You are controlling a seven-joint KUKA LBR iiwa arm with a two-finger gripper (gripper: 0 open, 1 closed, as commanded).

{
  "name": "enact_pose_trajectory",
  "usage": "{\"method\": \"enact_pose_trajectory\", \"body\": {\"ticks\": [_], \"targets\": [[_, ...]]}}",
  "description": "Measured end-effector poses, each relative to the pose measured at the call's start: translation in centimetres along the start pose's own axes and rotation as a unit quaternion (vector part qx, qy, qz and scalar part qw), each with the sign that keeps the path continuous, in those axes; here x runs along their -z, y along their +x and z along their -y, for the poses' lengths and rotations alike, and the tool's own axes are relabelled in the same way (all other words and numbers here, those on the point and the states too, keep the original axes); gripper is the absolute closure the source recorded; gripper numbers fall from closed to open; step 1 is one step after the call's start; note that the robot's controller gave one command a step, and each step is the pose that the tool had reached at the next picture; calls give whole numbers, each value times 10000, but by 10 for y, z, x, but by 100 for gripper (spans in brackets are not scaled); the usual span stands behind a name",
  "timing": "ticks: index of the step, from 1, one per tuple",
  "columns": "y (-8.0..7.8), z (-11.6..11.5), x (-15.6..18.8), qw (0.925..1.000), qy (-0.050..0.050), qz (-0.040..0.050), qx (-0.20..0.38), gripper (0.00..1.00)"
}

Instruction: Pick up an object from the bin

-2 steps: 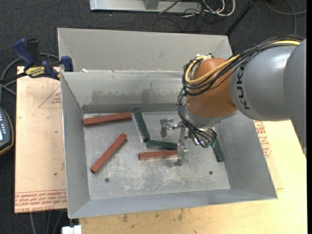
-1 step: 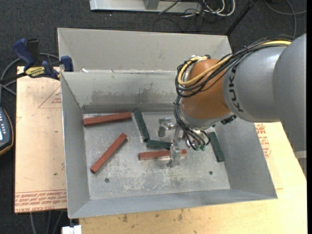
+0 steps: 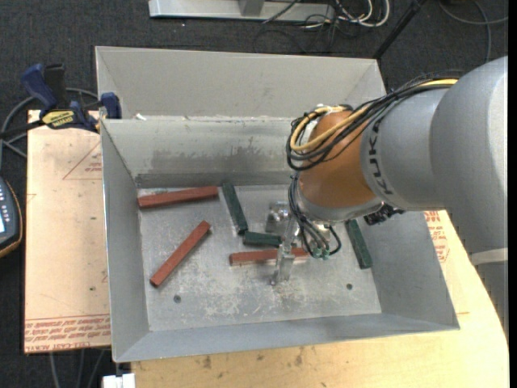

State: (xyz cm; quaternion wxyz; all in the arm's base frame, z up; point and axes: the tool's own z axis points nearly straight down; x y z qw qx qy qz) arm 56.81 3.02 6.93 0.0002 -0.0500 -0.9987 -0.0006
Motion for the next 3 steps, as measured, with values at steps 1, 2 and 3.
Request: {"method": "enact_pose_trajectory", "body": {"ticks": [1, 2, 3], "targets": [[0, -1, 0, 10000, 2, 5, 10, 0], [-1, -1, 0, 10000, 2, 11, 11, 100], [-2, -1, 101, 10000, -4, 44, 19, 100]]}}
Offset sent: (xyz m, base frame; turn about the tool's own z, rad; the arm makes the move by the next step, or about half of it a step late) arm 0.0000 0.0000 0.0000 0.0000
